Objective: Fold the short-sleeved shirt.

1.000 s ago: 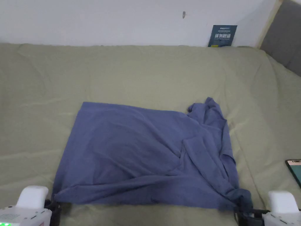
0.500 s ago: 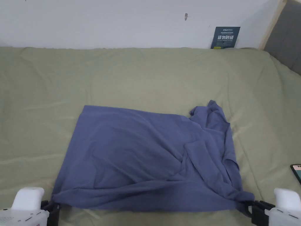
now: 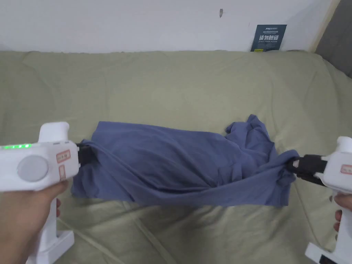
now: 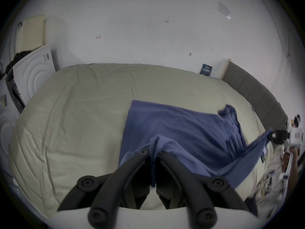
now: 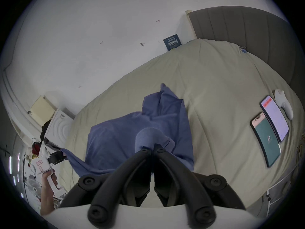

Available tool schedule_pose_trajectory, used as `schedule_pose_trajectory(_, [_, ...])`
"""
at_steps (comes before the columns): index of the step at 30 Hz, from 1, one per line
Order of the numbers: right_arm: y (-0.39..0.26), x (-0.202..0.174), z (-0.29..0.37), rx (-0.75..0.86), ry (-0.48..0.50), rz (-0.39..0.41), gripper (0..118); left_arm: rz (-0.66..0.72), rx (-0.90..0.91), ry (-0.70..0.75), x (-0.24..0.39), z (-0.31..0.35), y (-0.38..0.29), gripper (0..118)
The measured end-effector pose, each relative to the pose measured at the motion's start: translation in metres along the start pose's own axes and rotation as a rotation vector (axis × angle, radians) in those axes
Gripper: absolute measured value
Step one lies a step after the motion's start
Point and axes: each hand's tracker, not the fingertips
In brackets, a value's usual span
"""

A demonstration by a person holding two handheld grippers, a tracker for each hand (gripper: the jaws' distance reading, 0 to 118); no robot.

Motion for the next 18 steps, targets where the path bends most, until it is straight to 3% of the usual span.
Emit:
schedule_pose_trajectory(5, [0.023, 0.016, -0.067, -0.115, -0.118, -0.077, 3, 0.193, -0.152, 0.065, -0.019, -0.063, 0.021, 1])
schedule_pose_trajectory(10, [0.009, 0.029, -0.105, -0.189, -0.168, -0.110, 3, 0.219, -0.255, 0.104, -0.024, -0.107, 0.001, 2])
schedule_pose_trajectory(11, [0.006, 0.033, -0.106, -0.179, -0.158, -0.107, 4, 0.229, -0.261, 0.099, -0.025, -0.109, -0.002, 11])
schedule_pose_trajectory(12, [0.004, 0.032, -0.103, -0.133, -0.132, -0.080, 14, 0.245, -0.264, 0.091, -0.026, -0.107, -0.004, 38])
schedule_pose_trajectory(13, [0.001, 0.029, -0.095, -0.077, -0.155, -0.034, 42, 0.242, -0.250, 0.087, -0.027, -0.103, -0.007, 78])
schedule_pose_trajectory(14, [-0.001, 0.026, -0.087, -0.046, -0.164, 0.002, 90, 0.237, -0.227, 0.072, -0.030, -0.095, -0.011, 118])
schedule_pose_trajectory(15, [-0.003, 0.027, -0.078, -0.038, -0.142, 0.024, 110, 0.220, -0.177, 0.051, -0.030, -0.083, -0.014, 118])
schedule_pose_trajectory(16, [-0.008, 0.023, -0.064, -0.030, -0.107, 0.053, 113, 0.184, -0.056, 0.060, -0.033, -0.065, -0.014, 115])
schedule_pose_trajectory(18, [-0.024, 0.011, -0.032, 0.015, -0.094, 0.123, 113, 0.174, -0.016, 0.070, -0.035, -0.030, -0.031, 116])
